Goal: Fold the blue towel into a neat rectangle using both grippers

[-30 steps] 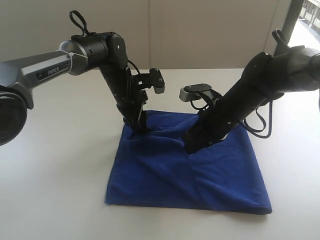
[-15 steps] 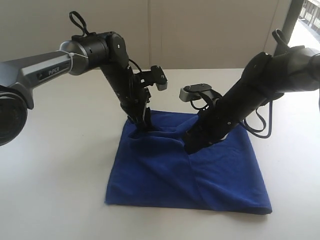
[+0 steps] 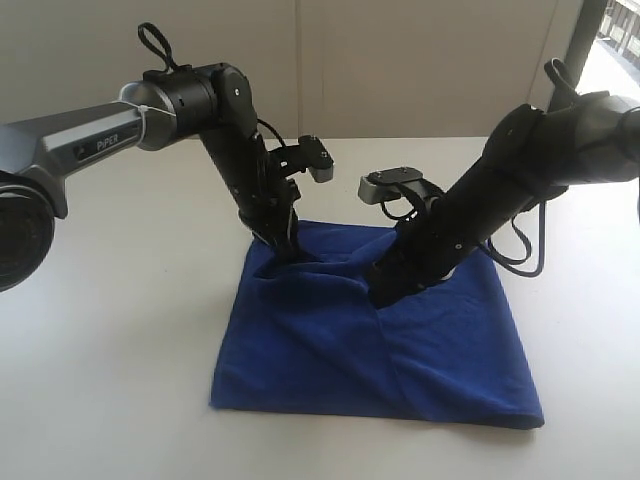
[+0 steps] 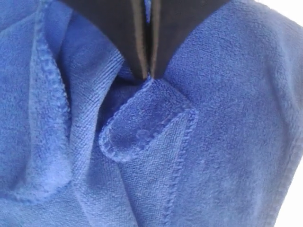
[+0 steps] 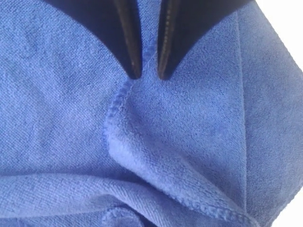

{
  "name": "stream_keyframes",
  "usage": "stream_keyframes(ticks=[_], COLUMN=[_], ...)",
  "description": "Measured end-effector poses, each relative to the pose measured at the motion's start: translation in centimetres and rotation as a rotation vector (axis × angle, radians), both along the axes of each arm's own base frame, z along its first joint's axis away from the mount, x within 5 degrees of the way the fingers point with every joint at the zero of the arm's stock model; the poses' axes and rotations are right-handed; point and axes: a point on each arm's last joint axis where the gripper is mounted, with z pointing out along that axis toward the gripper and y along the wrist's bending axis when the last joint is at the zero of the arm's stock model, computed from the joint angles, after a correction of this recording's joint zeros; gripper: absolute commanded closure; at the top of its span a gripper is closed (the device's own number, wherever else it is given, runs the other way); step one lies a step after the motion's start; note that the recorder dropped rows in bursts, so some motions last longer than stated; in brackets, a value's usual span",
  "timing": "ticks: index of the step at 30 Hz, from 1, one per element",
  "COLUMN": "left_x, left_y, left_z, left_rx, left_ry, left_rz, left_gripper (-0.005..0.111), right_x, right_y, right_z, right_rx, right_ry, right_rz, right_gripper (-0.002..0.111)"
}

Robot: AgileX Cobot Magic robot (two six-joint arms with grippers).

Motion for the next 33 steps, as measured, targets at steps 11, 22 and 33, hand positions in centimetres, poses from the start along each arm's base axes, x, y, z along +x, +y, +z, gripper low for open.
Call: stream_keyframes(ticks=[11, 22, 33], left_x=[1.1, 1.8, 1.7], left_y=[1.8, 2.5, 2.5], left_z=[0.0, 0.4, 0.4], left_rx=[-0.026, -0.121, -0.128], left_ry=[0.104, 0.152, 0.159], left_rz=[0.278, 0.346, 0.358], left_gripper=[0.107, 0.107, 0.107], right_x=[0.3, 1.2, 1.3], right_y=[0.4, 1.4, 1.8], right_z=[0.2, -1.9, -2.7], right_rx=[0.044, 0.001, 0.044], right_ry=[-0.067, -0.133, -0.100], right_rz=[0.045, 0.052, 0.020], right_gripper=[0.062, 0.062, 0.091])
